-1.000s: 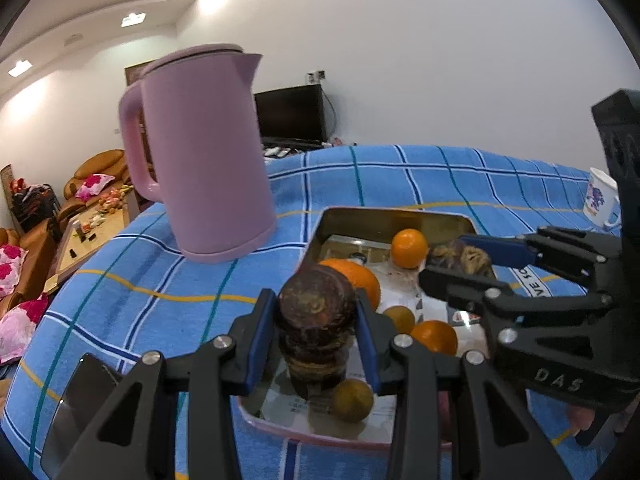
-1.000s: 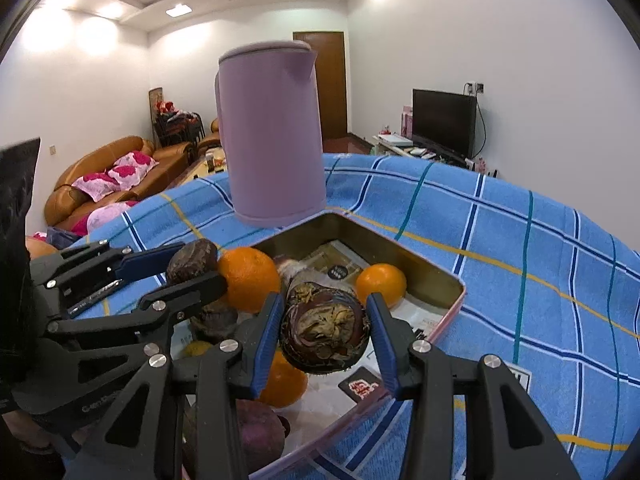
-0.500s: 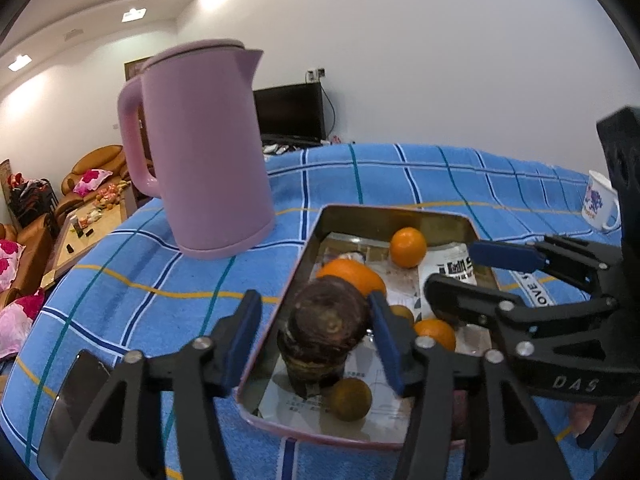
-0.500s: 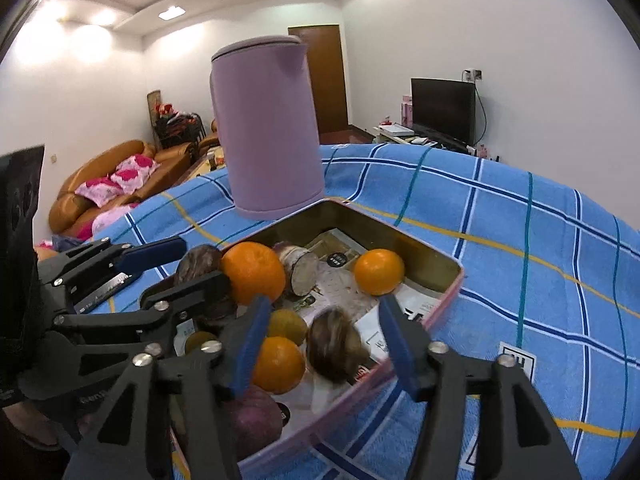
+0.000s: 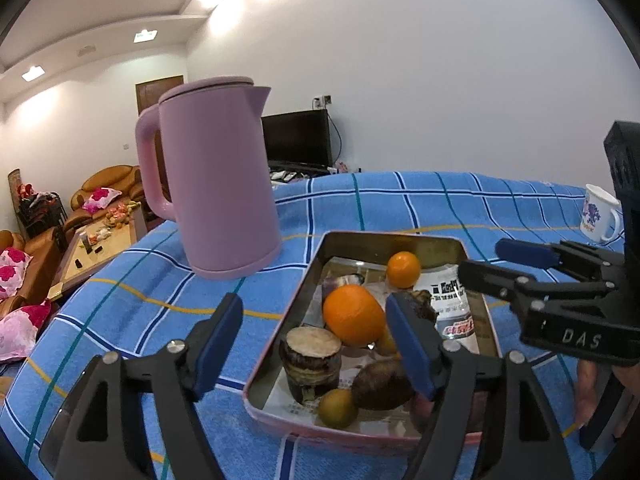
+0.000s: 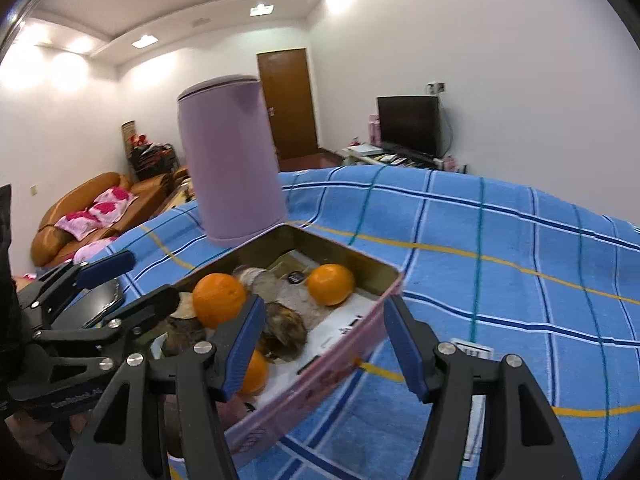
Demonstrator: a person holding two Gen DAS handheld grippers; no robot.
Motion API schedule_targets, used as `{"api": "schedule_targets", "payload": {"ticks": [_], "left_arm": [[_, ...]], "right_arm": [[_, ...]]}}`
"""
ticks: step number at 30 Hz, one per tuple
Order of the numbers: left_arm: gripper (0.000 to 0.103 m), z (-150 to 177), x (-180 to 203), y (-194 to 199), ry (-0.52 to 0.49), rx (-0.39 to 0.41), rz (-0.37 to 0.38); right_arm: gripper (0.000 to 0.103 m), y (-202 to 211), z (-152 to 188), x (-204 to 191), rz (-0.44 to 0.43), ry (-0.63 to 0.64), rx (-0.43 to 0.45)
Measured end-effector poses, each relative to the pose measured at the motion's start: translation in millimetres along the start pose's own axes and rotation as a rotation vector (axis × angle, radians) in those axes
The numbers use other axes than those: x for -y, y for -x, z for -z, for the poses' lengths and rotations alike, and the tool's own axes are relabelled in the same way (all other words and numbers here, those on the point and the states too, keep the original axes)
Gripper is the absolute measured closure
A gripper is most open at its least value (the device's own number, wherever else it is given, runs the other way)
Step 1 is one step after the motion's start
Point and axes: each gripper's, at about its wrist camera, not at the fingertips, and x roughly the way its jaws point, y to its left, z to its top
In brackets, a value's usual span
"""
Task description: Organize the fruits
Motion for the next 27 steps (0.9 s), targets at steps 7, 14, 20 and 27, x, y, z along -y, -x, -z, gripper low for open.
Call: {"api": "schedule_targets", "payload": {"ticks": [7,14,20,27], "left_arm": [[0.024,-1,4,2,0.010,0.015,-0.002],[0.004,0,6,8,0.016,0.042,-0.017],[0.000,0,7,11,0.022,0.052,-0.010],[0.000,1,5,10,0.031,0.047,-0.010]], "right_arm": [[0.039,10,0,8,0.058,-0.002,0.043],[0.038,14,1,10,0.070,0.000,0.054],[0.037,17,3,13,0.074,-0.011,0.062],[0.036,19,2,14,0.082,-0.015,0.069]]}}
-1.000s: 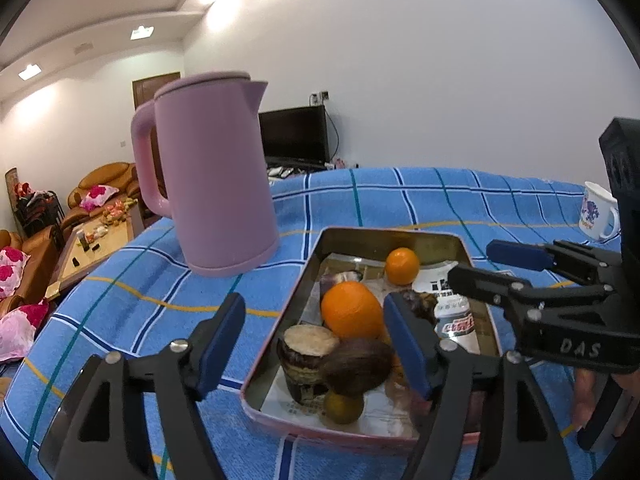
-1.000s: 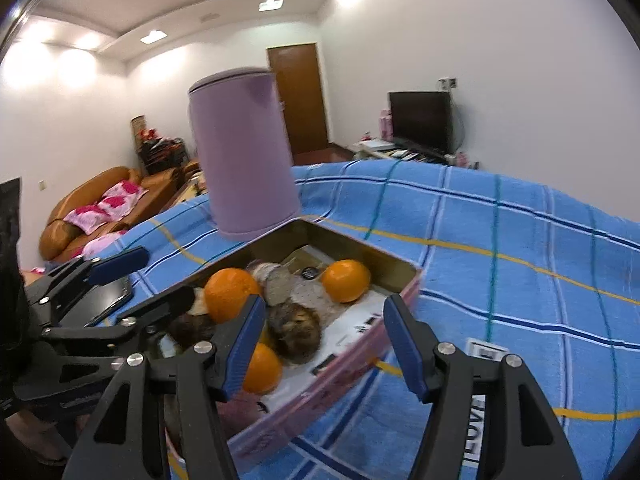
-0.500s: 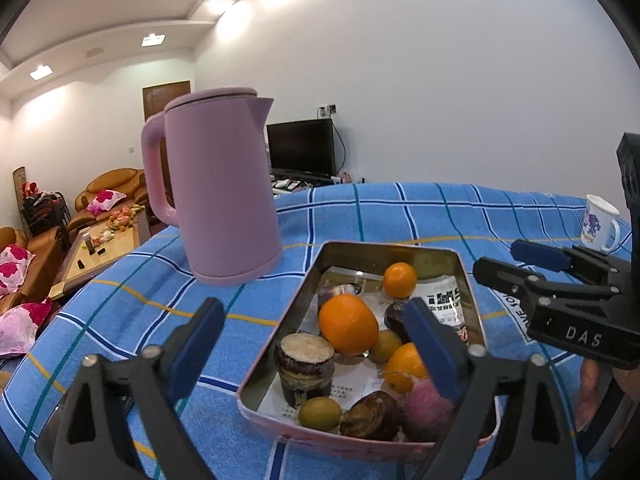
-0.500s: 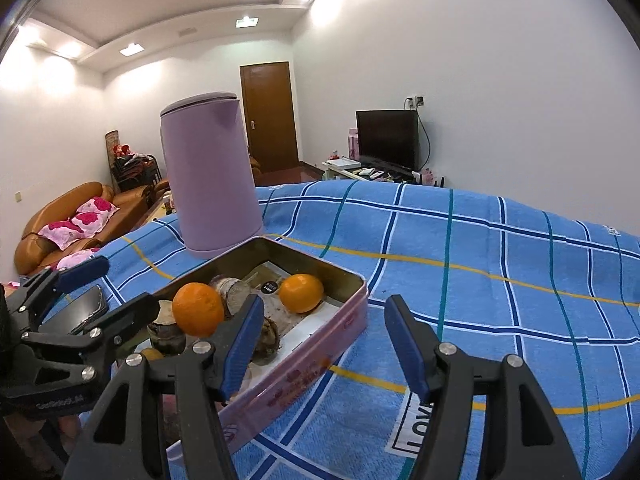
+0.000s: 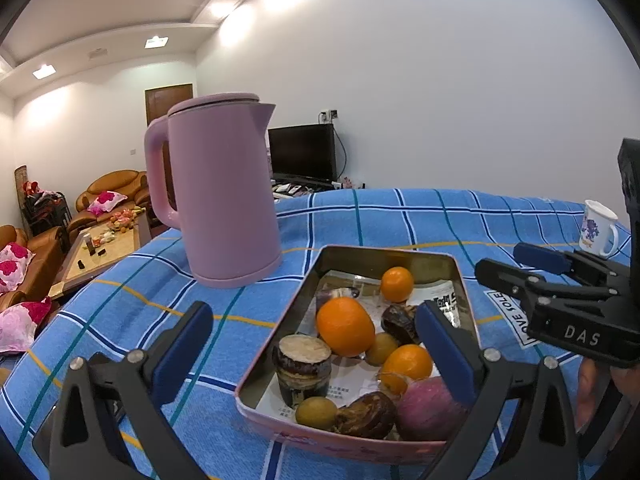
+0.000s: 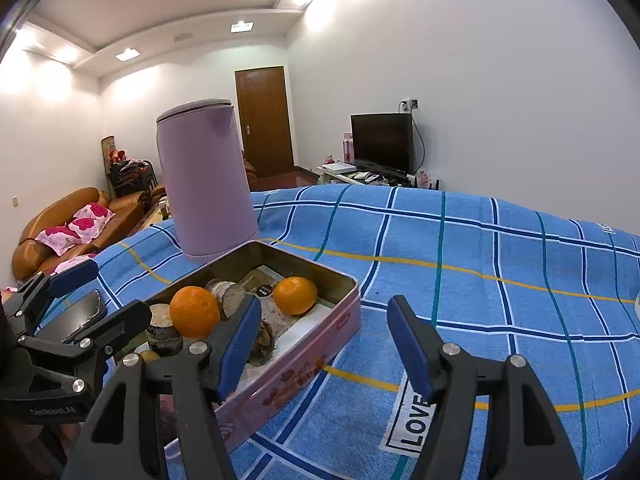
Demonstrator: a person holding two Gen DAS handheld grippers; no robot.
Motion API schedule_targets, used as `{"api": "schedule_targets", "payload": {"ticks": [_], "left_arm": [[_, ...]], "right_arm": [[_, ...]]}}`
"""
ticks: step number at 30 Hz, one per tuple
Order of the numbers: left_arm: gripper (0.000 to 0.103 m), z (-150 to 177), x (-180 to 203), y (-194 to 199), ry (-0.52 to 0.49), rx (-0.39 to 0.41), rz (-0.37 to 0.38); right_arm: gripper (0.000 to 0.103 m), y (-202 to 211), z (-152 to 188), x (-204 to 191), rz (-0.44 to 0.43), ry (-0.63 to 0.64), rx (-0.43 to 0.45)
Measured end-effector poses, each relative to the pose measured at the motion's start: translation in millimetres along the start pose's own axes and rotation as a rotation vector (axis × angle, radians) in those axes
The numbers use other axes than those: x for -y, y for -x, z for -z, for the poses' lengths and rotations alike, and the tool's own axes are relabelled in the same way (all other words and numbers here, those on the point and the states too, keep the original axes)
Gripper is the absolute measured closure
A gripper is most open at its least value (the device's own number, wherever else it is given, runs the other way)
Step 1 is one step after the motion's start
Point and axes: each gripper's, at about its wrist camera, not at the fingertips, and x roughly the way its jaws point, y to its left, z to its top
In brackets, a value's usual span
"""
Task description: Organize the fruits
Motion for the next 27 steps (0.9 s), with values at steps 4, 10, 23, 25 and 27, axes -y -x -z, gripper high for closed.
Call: {"api": "schedule_targets", "payload": {"ticks": [4,10,23,25,27], "left_arm": [[0.000,0.0,1.0,0.0,-0.001,-0.002,-0.002],[0.000,0.2,2.1,-0.4,-0.003,-0.006,0.005],[0.000,1.4,0.7,-1.9,0.006,-0.021,-0.014],[0.000,0.9,0.8,-2.8,0.004,-0.022,-0.017],[0.000,0.8,0.9,-3.1,0.006,-0.026,-0.024]], "right_arm": [[0.036,0.7,0.3,0.9,0.004,-0.001,0.000],[0.036,1.9,0.2,1.0,0.007,0.005,0.002],[0.035,3.7,0.8,-1.8,0.012,0.020,0.007],[0.035,3.7,0.8,-1.9,0.012,0.020,0.006],[0.035,3.9,1.0,-2.3,0.012,0.021,0.006]]}}
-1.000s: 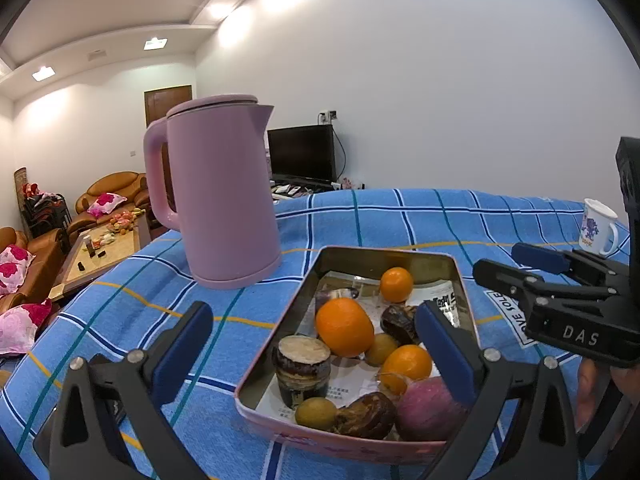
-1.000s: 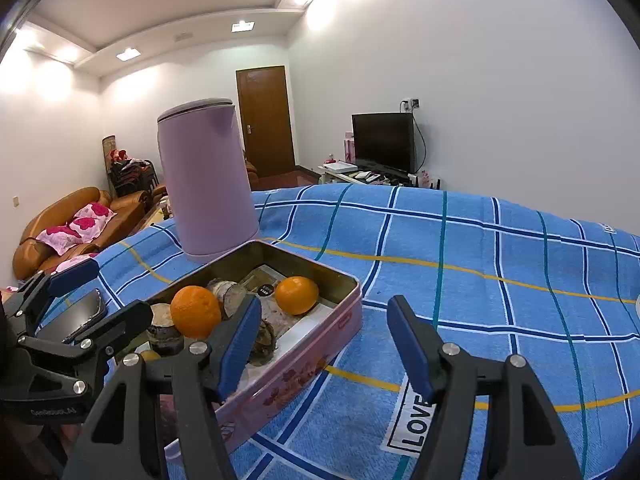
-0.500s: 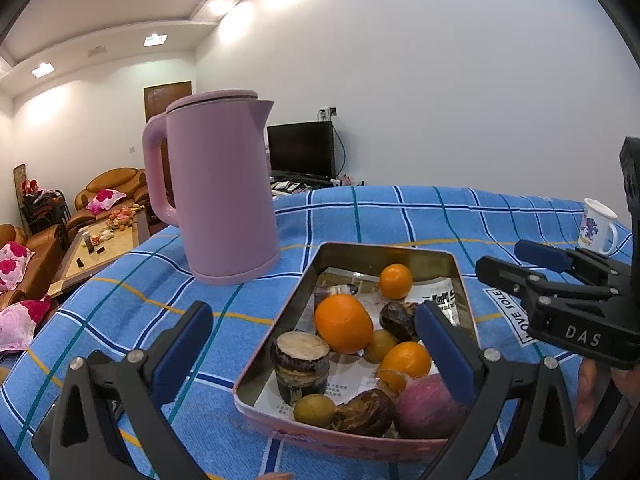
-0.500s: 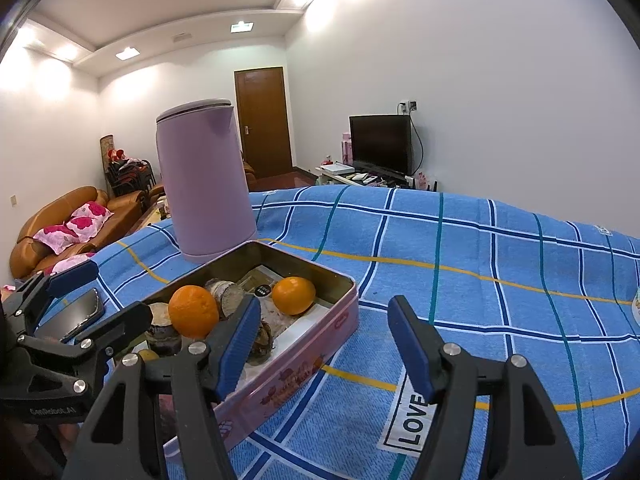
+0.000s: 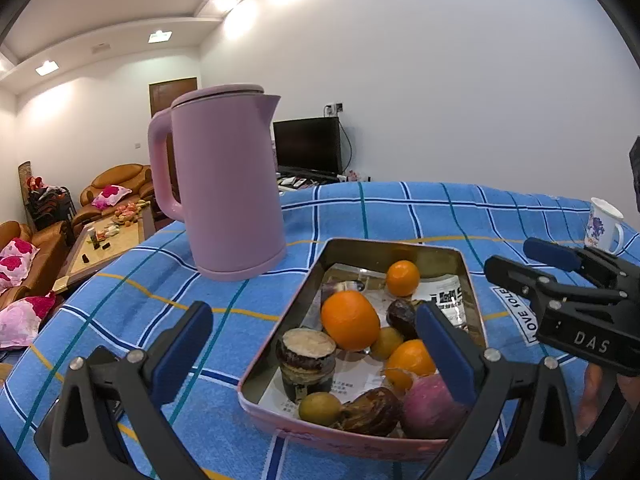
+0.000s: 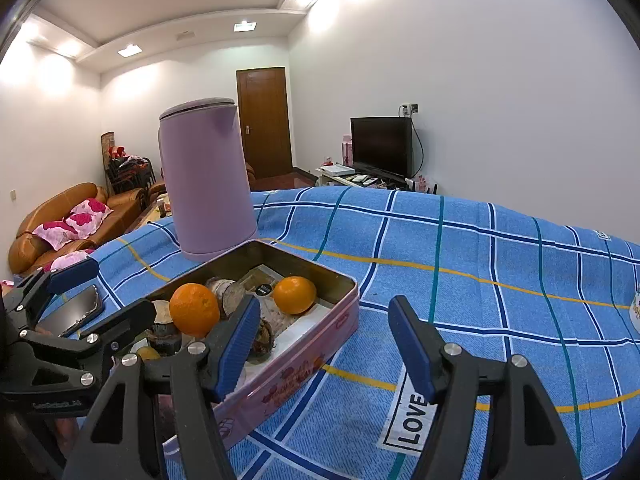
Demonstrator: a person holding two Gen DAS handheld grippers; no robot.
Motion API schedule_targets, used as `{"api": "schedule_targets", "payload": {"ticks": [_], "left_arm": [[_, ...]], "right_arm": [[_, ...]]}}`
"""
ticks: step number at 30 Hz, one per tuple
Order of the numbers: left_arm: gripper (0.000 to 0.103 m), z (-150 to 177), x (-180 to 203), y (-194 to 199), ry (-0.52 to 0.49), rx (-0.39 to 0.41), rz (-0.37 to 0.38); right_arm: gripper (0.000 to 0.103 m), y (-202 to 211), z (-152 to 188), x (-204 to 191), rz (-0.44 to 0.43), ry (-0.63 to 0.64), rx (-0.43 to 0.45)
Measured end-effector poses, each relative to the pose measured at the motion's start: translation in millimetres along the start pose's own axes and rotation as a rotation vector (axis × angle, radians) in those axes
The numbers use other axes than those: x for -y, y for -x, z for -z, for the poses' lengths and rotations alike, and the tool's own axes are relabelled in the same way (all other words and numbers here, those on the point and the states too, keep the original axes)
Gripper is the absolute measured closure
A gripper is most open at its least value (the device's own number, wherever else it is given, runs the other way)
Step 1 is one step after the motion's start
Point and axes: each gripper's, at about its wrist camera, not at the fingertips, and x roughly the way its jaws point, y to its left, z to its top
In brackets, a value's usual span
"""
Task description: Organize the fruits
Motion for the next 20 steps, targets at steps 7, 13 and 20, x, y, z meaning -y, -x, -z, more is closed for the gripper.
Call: {"api": "schedule_targets", "payload": {"ticks": [7,13,20], "left_arm": [[0.000,0.0,-0.4,-1.3,0.001,-0.006,-0.004],[0.000,0.6,-0.7,0.7,0.001,0.004,0.000],[0.000,0.9,-0.6,3.1,0.000,0.010,0.001]], "right_arm": [[0.035,1.0,0.9,-2.1,0.000,0.010,0.005],[0.035,1.9,1.1,-3.7,-0.002,0.020,0.008],[0.035,3.1,1.1,-0.7,-0.004,0.007,0.010]]}}
